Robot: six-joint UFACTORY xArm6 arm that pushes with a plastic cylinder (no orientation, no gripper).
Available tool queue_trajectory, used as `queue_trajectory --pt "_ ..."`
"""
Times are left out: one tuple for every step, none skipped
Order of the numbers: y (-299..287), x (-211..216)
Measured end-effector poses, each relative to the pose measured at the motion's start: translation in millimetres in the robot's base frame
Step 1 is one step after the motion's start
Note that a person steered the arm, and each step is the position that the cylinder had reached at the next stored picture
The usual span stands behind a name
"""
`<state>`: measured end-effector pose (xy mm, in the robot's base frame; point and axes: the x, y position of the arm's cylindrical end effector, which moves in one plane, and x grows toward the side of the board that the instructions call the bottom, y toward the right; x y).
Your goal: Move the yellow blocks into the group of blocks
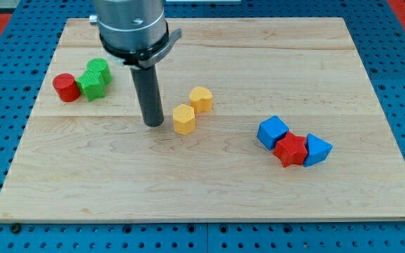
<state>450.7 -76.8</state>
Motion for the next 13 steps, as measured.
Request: queue_trajectory --pt "59 7" --pt "118 35" --pt "168 50" --pt "199 57" --pt "137 52" --pt "87 0" --pt "87 -45" --pt "90 -56" --pt "155 -79" --pt "103 -117" --pt "31 -147" --pt "-14 -123" --pt "-1 -79"
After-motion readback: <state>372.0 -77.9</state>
